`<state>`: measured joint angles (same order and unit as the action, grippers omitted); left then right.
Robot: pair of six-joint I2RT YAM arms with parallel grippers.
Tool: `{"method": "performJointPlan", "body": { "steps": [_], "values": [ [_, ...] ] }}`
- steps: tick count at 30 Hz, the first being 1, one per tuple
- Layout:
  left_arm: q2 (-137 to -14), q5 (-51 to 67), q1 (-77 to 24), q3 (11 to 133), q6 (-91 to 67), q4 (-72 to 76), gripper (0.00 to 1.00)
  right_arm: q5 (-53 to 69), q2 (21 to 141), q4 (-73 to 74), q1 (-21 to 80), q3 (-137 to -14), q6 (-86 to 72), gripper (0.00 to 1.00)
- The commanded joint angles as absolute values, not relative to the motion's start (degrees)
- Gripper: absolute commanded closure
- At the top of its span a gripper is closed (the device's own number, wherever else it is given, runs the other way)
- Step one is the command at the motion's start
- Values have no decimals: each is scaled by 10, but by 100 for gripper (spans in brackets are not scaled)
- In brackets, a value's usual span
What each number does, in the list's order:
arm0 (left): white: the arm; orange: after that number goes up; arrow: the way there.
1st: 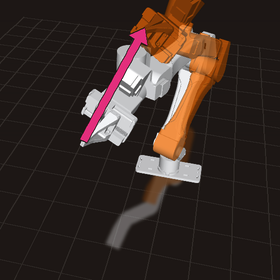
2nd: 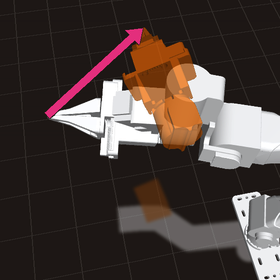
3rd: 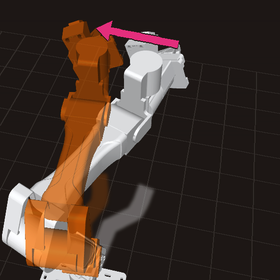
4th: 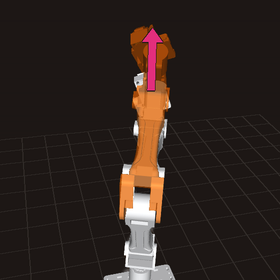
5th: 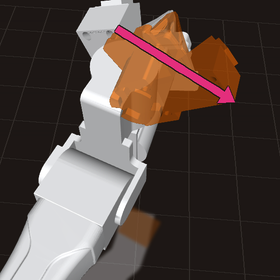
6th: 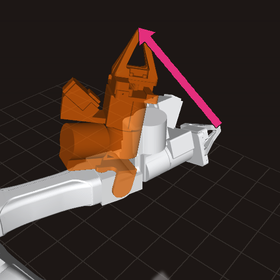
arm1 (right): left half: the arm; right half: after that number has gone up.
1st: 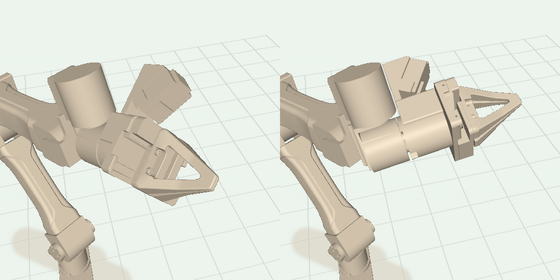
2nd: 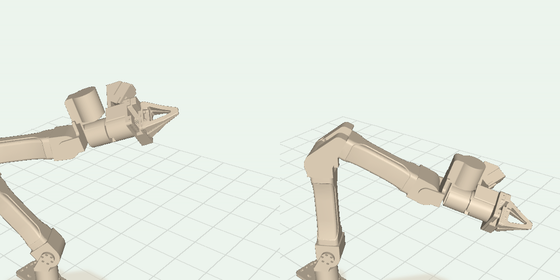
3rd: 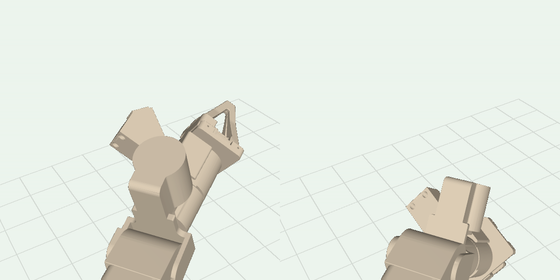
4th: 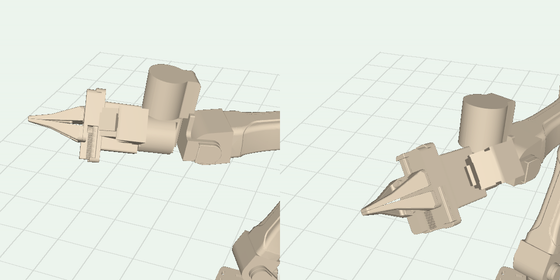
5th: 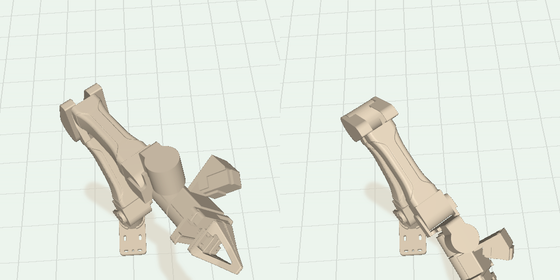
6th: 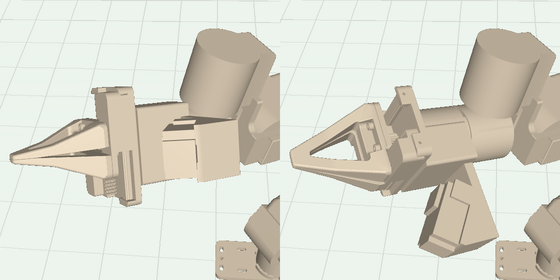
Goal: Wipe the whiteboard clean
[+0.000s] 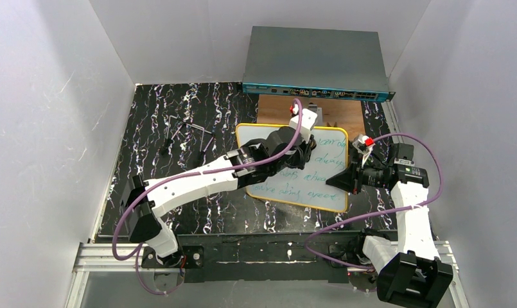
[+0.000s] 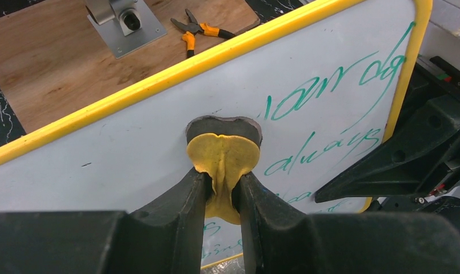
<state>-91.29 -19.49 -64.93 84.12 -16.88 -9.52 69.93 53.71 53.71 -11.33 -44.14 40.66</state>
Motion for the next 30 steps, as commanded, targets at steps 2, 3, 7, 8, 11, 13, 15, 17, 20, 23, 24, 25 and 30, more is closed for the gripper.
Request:
{"method": "performJointPlan", "body": {
  "steps": [2,3,7,8,11,13,15,17,20,23,24,25,30],
  "values": [
    [-917,-220,-607,870,-169,-111,100,743,524,529,-103,-446,482,99],
    [-910,-219,-597,864,-171,-108,100,744,523,529,-103,-446,483,99],
    [-893,-212,-585,855,-164,-100,100,743,521,526,-103,-445,481,99],
    [-893,-201,-586,852,-162,-97,100,742,522,525,-103,-445,481,99],
    [-895,-161,-587,848,-172,-91,100,741,521,522,-103,-444,479,99],
    [-896,-152,-599,847,-168,-83,100,741,519,521,-103,-443,476,99],
    [-904,-159,-625,855,-156,-75,100,743,519,516,-103,-442,472,99],
    [-918,-185,-648,872,-146,-76,100,746,521,516,-103,-442,469,99],
    [-956,-241,-673,901,-155,-77,100,755,525,517,-103,-446,468,99],
    [-989,-296,-705,954,-125,-99,100,756,525,520,-103,-449,467,99],
    [-989,-317,-709,958,-119,-103,100,756,523,520,-103,-450,467,99],
    [-982,-347,-709,954,-115,-107,100,757,523,521,-103,-451,466,99],
    [-940,-396,-671,927,-112,-126,100,756,519,510,-103,-451,451,99]
  ]
}}
